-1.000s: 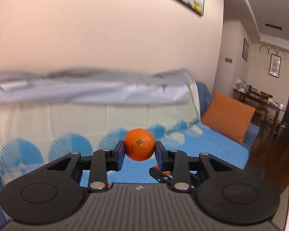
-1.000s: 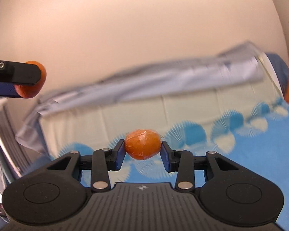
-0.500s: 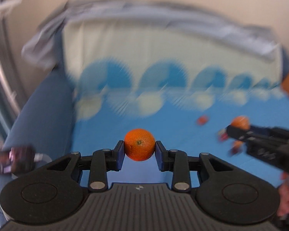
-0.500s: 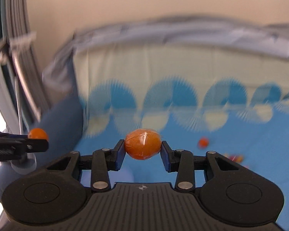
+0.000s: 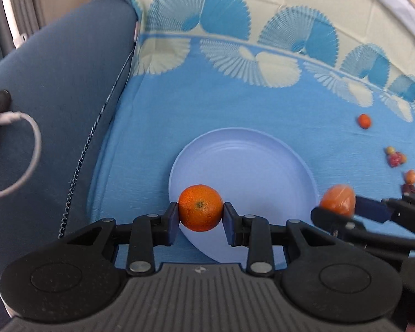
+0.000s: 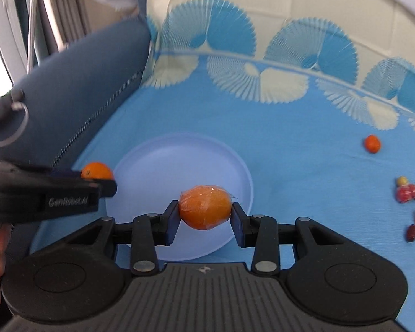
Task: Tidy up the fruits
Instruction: 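Carry both mandarins to the plate and open both tools to release them, then lift both open tools away from the plate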
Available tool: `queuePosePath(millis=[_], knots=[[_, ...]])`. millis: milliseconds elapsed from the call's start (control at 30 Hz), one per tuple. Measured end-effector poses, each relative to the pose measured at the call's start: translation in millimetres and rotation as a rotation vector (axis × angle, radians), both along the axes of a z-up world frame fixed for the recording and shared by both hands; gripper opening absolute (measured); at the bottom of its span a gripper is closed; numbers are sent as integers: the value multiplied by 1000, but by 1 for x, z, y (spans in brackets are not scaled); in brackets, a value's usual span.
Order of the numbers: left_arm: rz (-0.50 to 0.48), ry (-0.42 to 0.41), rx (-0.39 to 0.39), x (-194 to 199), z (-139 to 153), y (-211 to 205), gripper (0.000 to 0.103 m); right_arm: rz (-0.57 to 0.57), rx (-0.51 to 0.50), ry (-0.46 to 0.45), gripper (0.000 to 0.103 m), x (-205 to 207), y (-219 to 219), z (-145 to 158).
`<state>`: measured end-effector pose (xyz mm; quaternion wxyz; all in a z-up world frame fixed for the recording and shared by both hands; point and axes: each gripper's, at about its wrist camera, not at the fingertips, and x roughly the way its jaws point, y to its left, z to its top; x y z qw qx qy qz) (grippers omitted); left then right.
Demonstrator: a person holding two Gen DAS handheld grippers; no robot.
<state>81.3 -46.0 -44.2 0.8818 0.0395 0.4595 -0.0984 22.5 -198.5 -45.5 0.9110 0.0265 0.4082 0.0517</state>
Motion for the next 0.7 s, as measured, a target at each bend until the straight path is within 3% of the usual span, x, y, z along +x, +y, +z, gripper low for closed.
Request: queuePosePath(millis=[267,300,333,400,500,533,600,700], knots=[[2,28,32,21,-25,0,38,40,-37,62,41,26,11,-30],[8,26,31,22,-27,1,42,45,-42,65,41,29,12,-31],[11,20,29,25,-27,1,49,48,-47,68,42,33,12,-33],[25,-6,33,27,-25,2,97,59,-52,75,43,38,13,-33],[23,-93,46,21,-11,2,103,85,-64,50,65,38,14,-25],[9,-102,61,18,-6,0,103,91,-75,34,77,35,14,-20],[-12,-107,88,11,2,-2,103,97,-95,8,89,26,14,-10],[-28,-137,111,-12,18,-2,103,88,-116,-24,96,4,10,6]])
